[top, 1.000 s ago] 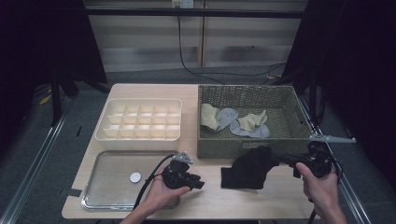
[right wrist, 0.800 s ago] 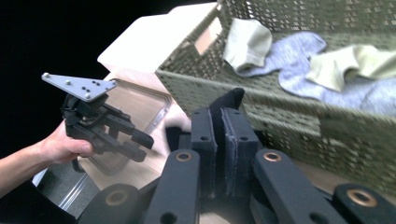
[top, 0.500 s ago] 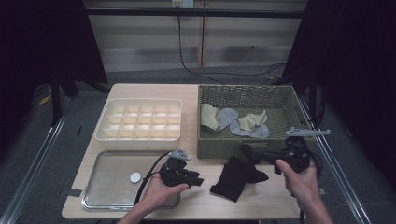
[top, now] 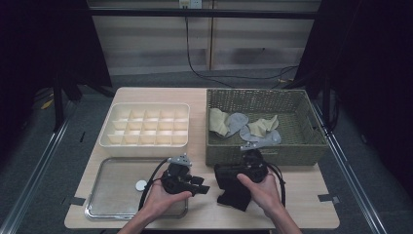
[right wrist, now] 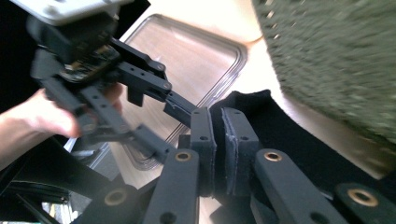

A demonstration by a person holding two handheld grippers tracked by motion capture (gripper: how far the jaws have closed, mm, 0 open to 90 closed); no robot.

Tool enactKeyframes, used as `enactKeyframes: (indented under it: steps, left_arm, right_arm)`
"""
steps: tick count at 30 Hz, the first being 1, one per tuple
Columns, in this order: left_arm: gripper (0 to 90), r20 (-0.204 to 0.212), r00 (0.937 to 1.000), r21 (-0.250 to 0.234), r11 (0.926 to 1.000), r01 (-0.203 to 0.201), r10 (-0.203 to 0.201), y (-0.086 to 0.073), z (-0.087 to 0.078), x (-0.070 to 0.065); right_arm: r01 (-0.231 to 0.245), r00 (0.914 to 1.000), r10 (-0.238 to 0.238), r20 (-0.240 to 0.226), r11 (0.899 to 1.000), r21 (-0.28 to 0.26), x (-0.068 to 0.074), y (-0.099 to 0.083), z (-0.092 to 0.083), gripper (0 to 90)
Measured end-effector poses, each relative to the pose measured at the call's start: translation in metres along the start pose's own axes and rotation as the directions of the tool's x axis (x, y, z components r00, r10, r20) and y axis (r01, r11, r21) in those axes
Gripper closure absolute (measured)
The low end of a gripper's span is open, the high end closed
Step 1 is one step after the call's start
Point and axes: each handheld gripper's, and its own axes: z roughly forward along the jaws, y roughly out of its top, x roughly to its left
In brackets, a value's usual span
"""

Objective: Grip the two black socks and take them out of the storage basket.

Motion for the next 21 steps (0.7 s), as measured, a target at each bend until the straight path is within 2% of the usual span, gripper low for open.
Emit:
enactKeyframes:
  steps: [3,5,6,7,10,13,14,15,16,19,21]
  left_arm:
    - [49.4,0.009,0.9998,0.006,0.9998,0.019,-0.019,-0.002,0.001,0.003]
    - [47.5,-0.007,0.9998,0.018,0.9997,0.020,-0.019,-0.003,0.004,0.004]
    - [46.6,0.009,0.9998,0.029,0.9994,0.020,-0.020,-0.003,0.005,0.005]
    - [46.2,0.007,0.9996,0.025,0.9993,0.026,-0.026,-0.003,0.006,0.005]
    - [45.4,0.020,0.9986,0.024,0.9985,0.048,-0.049,-0.003,0.009,0.007]
    - [44.4,0.027,0.9984,0.027,0.9984,0.050,-0.050,-0.001,0.012,0.007]
    - [44.2,0.024,0.9987,0.031,0.9986,0.043,-0.044,-0.001,0.013,0.007]
    - [43.9,0.014,0.9981,0.020,0.9980,0.060,-0.060,0.000,0.015,0.005]
    - [43.7,0.031,0.9979,0.027,0.9980,0.057,-0.057,0.000,0.015,0.006]
    - [43.1,-0.001,0.9974,0.042,0.9965,0.072,-0.072,0.000,0.019,0.009]
    - [46.6,-0.013,0.9968,0.035,0.9963,0.079,-0.078,0.000,0.019,0.011]
  right_arm:
    - [0.011,0.9997,-0.011,0.023,1.000,0.027,-0.003,-0.003,0.012,82.5]
    - [0.006,0.9998,-0.006,0.017,0.999,0.035,-0.006,-0.006,0.013,77.9]
    - [0.003,0.9998,-0.004,0.021,0.999,0.036,-0.007,-0.007,0.012,75.9]
    - [0.002,0.9997,-0.003,0.024,0.999,0.034,-0.008,-0.009,0.009,75.9]
    - [0.006,0.9996,-0.007,0.026,1.000,0.015,-0.009,-0.013,-0.005,70.7]
    - [0.001,0.9992,-0.001,0.039,1.000,-0.011,-0.010,-0.017,-0.021,65.4]
    - [-0.004,0.9987,0.005,0.050,1.000,-0.019,-0.012,-0.019,-0.027,65.9]
    - [-0.004,0.9983,0.005,0.059,1.000,-0.024,-0.013,-0.021,-0.030,65.9]
    - [-0.010,0.9978,0.012,0.066,0.999,-0.033,-0.014,-0.024,-0.037,65.8]
    - [-0.027,0.9940,0.031,0.105,0.999,-0.042,-0.022,-0.033,-0.054,64.7]
    - [-0.050,0.9872,0.056,0.150,0.998,-0.043,-0.032,-0.042,-0.065,63.9]
